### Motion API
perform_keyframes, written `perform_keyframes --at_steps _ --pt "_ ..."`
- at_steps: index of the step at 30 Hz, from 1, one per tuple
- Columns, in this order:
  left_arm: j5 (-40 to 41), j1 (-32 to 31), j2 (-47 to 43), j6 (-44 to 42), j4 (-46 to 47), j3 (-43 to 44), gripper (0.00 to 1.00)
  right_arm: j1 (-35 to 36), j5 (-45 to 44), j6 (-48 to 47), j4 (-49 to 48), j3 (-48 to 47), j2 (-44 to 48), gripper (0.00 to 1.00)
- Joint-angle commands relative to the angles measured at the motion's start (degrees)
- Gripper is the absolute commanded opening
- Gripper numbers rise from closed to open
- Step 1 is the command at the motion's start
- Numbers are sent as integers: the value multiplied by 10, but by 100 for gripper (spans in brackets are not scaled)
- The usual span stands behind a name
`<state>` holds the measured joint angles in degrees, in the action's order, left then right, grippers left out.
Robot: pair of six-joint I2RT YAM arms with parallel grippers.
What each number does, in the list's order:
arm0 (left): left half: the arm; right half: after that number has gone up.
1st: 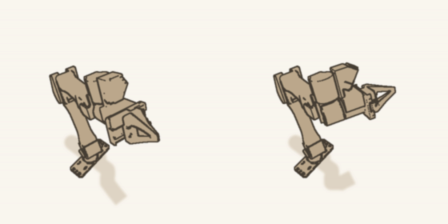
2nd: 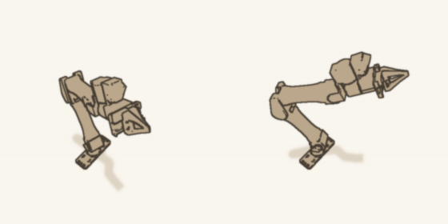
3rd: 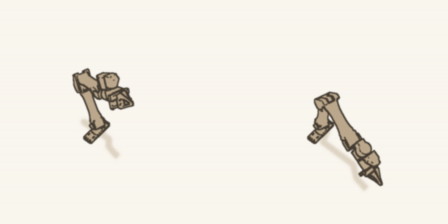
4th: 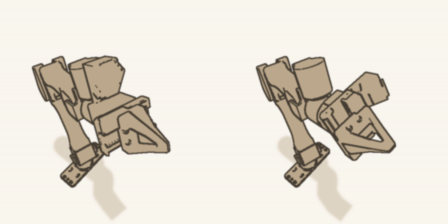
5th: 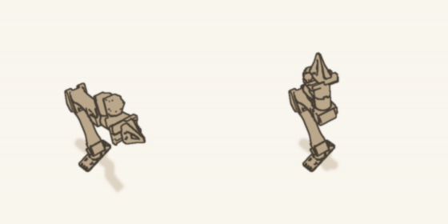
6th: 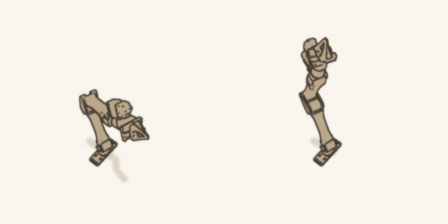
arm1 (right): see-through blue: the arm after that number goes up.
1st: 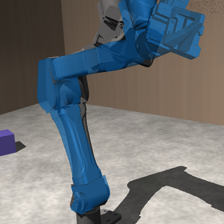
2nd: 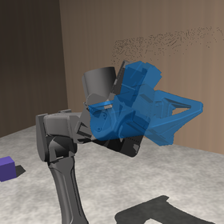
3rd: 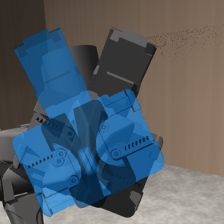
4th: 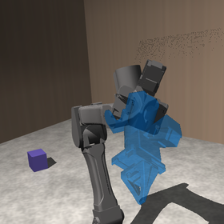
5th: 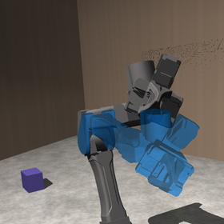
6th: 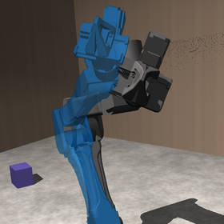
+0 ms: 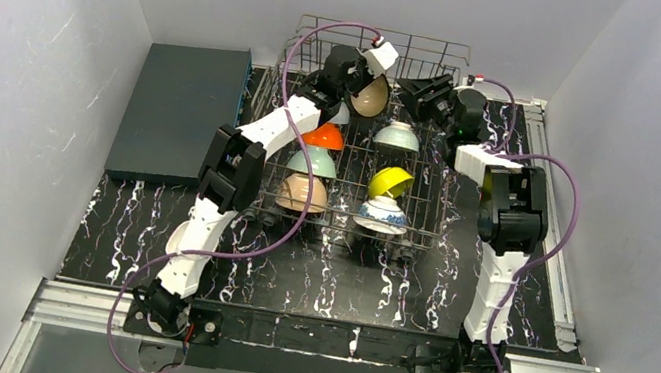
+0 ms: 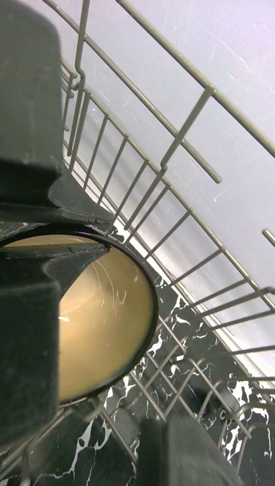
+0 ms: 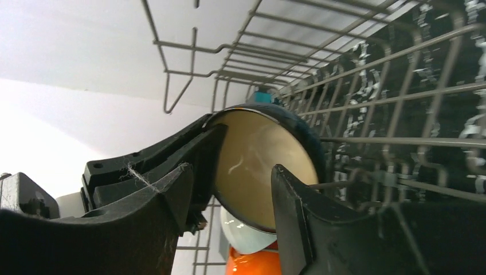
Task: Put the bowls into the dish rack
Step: Turn the bowl upside down on the dish rack.
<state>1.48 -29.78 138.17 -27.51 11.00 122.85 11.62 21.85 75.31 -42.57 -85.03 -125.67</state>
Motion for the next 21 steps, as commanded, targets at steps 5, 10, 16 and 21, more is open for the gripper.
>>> perform_keyframes --at_steps 5,10,16,21 --pt "-11 -3 -17 10 38 -5 0 -13 -23 -153 109 -40 68 62" --pt "8 -3 -42 58 38 -9 0 -13 -1 -244 160 -71 76 62" --pt "65 -3 -65 88 40 10 0 -13 63 -310 164 -86 82 72" --pt "113 -2 -92 111 48 19 0 -13 106 -321 157 -94 87 83"
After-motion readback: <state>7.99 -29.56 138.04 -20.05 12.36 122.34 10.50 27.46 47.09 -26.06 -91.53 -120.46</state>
